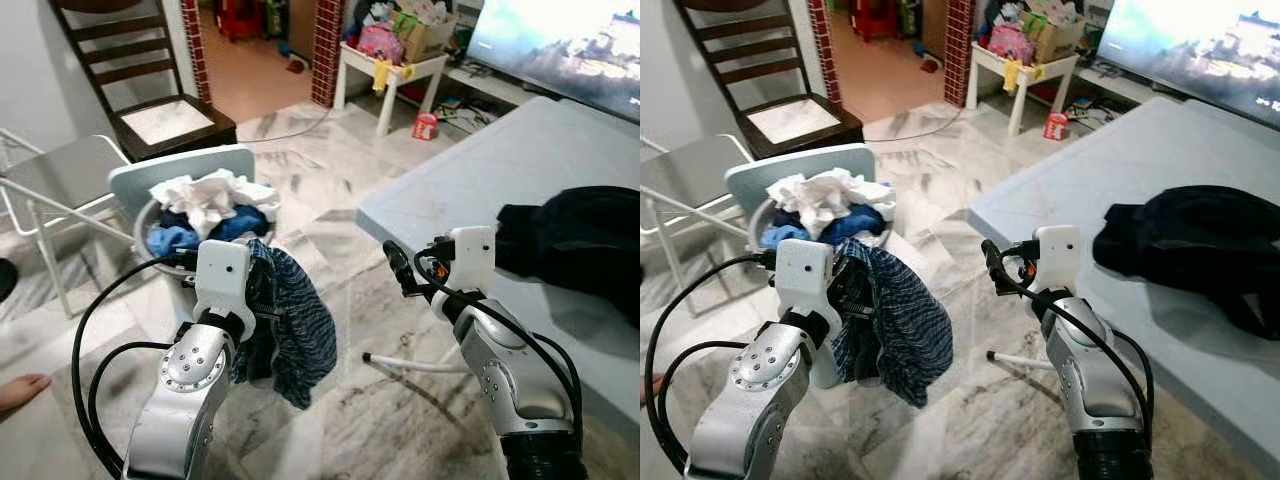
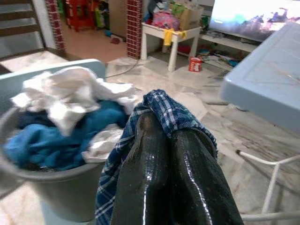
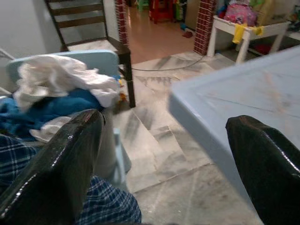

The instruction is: Hang hanger

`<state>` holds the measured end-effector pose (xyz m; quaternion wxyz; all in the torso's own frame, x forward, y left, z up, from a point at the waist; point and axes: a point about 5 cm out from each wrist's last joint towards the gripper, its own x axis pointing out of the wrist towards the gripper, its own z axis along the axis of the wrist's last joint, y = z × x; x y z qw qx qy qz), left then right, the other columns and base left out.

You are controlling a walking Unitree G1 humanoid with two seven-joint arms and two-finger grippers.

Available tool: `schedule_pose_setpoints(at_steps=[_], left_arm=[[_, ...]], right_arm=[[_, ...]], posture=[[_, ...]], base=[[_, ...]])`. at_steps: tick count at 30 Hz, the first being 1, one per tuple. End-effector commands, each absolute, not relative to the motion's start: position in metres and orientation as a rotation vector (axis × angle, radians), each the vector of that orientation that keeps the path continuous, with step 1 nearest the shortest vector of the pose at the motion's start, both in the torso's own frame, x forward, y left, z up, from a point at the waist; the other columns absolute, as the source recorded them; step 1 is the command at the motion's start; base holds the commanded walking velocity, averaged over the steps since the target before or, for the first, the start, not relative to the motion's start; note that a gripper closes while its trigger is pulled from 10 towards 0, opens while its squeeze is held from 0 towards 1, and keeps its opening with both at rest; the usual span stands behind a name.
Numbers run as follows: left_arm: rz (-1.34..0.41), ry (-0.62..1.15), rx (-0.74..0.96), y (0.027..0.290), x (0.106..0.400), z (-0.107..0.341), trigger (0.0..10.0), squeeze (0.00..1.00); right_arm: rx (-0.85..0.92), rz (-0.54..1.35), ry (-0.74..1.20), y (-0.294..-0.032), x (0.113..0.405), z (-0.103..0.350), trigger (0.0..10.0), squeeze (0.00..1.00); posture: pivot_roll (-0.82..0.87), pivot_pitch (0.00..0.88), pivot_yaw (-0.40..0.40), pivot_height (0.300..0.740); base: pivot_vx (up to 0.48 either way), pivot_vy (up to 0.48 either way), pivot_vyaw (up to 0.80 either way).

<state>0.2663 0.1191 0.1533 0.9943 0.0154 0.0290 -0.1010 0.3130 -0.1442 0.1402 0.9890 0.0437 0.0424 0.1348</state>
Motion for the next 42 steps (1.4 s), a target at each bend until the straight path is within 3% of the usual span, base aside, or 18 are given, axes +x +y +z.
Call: schedule_pose_setpoints(at_steps=[1,16,33,42], left_arm=[[-0.213,0.054,0.018,0.118,0.266,0.154,10.0,0.00],[-0.217,0.056,0.001,0.118,0.268,0.154,10.0,0.00],[-0.219,0.050,0.004,0.116,0.269,0.154,10.0,0.00],[-0.181,-0.008,-0.075,0.127,0.272,0.162,10.0,0.00]], right_arm=[[0.085,0.259,0.087,-0.148,0.313,0.141,10.0,0.00],[0.083,0.255,0.086,-0.148,0.313,0.142,10.0,0.00],[0.078,0.254,0.083,-0.149,0.314,0.143,10.0,0.00],[0.078,0.254,0.071,-0.149,0.314,0.145,10.0,0.00]], posture=[[-0.04,0.096,-0.055,0.740],[-0.04,0.093,-0.055,0.740],[-0.05,0.092,-0.058,0.740],[-0.05,0.090,-0.058,0.740]], base=[[0.000,0.277,0.00],[0.000,0.287,0.00],[0.000,0.473,0.00],[0.000,0.000,0.00]])
